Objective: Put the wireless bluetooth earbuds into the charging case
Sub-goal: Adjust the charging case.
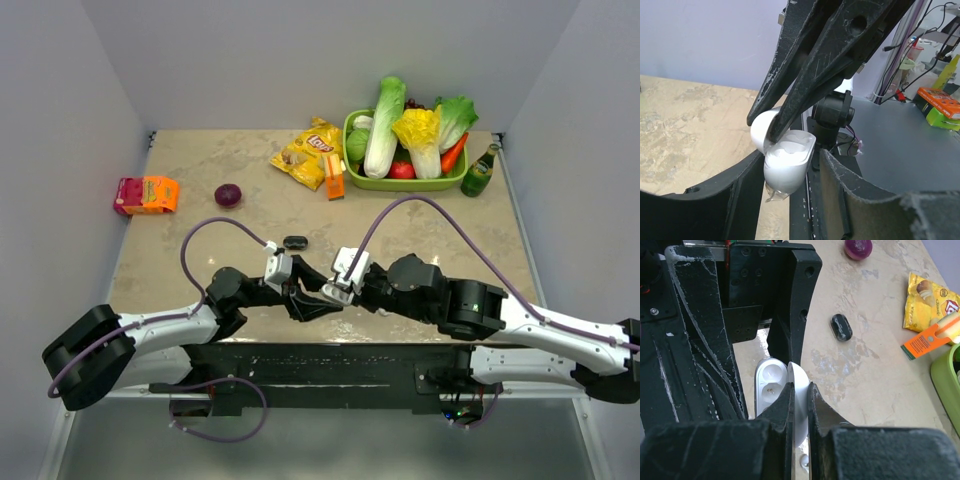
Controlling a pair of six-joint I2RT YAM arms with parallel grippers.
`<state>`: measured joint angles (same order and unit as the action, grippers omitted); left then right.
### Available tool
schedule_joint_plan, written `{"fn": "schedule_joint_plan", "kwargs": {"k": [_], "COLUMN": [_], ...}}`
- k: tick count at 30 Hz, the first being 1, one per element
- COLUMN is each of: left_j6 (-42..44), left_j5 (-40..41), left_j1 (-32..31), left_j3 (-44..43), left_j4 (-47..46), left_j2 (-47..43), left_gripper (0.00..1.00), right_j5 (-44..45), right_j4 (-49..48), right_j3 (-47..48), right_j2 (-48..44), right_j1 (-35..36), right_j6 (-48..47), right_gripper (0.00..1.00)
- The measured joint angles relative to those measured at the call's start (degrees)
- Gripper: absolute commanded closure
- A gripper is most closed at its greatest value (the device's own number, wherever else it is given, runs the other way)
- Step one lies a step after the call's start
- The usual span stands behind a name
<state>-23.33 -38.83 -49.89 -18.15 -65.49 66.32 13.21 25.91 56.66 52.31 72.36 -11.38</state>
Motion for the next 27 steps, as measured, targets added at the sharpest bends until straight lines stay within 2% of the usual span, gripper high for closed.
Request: {"fn": "schedule_joint_plan", "kwargs": {"k": [3,4,7,12,15,16,18,19,22,25,27], "left_j6": [-0.07,-0.07,-0.24,-1.14,-1.42,-1.57,-1.64,-1.64,-1.64,-1.7,-1.7], "left_j5": [-0.02,-0.09,-0.52,-1.07,-1.27,-1.31,-1.33,-1.25,-0.96,-0.26,0.44], "left_j1": [0.0,0.0,0.0,0.0,0.0,0.0,0.0,0.0,0.0,0.0,0.0], "left_j3": [0.0,0.0,0.0,0.0,0.0,0.0,0.02,0.02,0.17,0.96,1.68], "left_j4": [-0.02,-0.04,-0.09,-1.14,-1.84,-2.12,-2.64,-2.93,-4.42,-5.99,-6.4], "left_j2": [0.0,0.0,0.02,0.66,1.22,1.38,1.73,1.84,2.14,2.19,2.16], "left_gripper": [0.59,0.68,0.83,0.9,0.98,1.0,1.0,1.0,1.0,1.0,1.0], "right_j5": [-0.39,-0.5,-0.81,-0.9,-0.83,-0.76,-0.52,-0.26,2.6,5.03,7.39], "right_j4": [-0.22,-0.2,-0.2,-0.09,0.11,0.15,0.15,0.04,-1.49,-3.28,-4.72], "right_j3": [0.0,0.0,-0.02,0.0,0.0,0.0,0.0,-0.02,-0.2,-0.24,-0.24], "right_j2": [0.31,0.37,0.57,0.55,0.55,0.55,0.44,0.35,-0.52,-2.47,-4.42], "right_j1": [0.0,0.0,0.0,0.02,0.02,0.02,0.02,0.04,0.0,-0.5,-1.33], "right_j6": [0.02,0.04,-0.09,-0.11,-0.09,0.0,0.63,1.29,4.42,7.1,9.75], "right_gripper": [1.0,1.0,1.0,1.0,1.0,0.84,0.71,0.6,0.44,0.35,0.34]}}
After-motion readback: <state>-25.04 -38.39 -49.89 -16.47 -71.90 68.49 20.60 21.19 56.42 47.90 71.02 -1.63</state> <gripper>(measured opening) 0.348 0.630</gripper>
